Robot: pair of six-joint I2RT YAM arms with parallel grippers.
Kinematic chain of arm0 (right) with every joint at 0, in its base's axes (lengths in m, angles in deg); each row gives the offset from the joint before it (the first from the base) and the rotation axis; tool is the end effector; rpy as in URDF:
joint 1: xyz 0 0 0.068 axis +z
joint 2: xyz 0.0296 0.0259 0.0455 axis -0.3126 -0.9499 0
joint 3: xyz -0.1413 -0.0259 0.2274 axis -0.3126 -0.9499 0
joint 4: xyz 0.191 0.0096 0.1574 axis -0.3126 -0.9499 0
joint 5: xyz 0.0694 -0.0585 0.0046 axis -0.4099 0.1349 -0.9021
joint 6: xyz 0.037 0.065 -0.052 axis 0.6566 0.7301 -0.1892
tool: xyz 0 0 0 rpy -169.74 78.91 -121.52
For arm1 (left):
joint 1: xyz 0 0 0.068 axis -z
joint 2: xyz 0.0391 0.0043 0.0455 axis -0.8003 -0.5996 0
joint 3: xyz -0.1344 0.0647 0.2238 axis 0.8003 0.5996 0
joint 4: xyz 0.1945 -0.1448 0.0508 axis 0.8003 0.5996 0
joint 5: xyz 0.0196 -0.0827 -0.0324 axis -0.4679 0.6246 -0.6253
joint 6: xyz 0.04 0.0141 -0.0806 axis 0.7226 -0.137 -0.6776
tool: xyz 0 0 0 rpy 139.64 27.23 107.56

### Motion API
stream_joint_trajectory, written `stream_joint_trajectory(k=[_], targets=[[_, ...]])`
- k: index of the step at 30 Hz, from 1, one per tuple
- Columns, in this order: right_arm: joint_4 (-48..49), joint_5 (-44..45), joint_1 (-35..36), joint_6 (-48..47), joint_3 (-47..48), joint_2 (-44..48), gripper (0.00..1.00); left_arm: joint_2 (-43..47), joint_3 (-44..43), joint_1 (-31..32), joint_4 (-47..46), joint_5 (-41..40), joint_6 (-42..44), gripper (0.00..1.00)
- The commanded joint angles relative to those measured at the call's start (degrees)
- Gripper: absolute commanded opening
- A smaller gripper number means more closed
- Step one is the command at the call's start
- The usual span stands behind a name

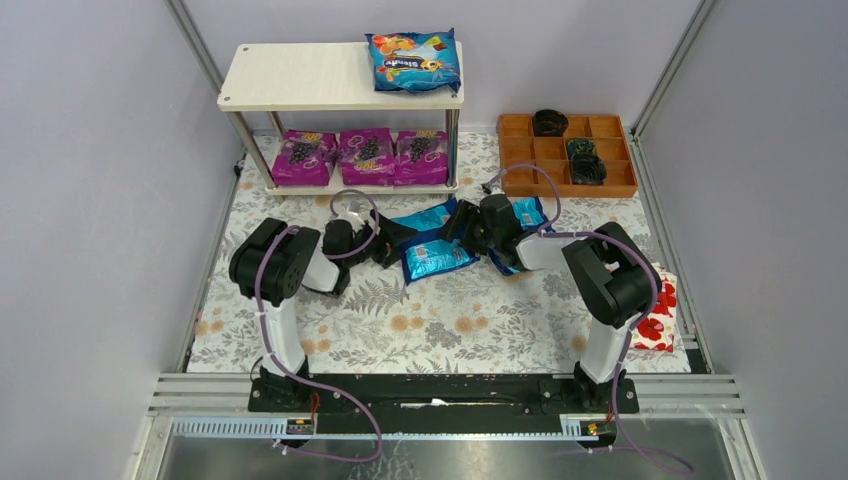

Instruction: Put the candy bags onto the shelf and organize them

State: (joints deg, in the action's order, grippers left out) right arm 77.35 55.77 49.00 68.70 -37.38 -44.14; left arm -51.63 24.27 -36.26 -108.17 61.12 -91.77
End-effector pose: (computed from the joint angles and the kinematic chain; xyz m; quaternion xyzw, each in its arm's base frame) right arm 0.3413 0.2169 0.1345 0.0593 0.8614 0.3515 0.3618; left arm 0.3274 -0.1438 0.0963 -0.2235 0.7676 -0.5485 0.2448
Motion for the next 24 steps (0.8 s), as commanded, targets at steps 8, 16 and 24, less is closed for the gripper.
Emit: stream_joint_trajectory(k=[8,16,24], targets=[[6.7,-4.0,-1.3,2.4,-5.5,0.1,0.83,2.6,9.6,4.7,-18.0,-2.0,-5.9,0.79],[9.0,-5.8,-1.6,2.2,-6.4,0.5,0.83,11.8,14.4,4.7,-9.5,-8.0,1.4,0.79],[12.7,-6.7,-1.6,1.6,-8.6,1.8,0.83,9.1,12.2,4.8,-18.8,-5.1,-7.5,0.72]])
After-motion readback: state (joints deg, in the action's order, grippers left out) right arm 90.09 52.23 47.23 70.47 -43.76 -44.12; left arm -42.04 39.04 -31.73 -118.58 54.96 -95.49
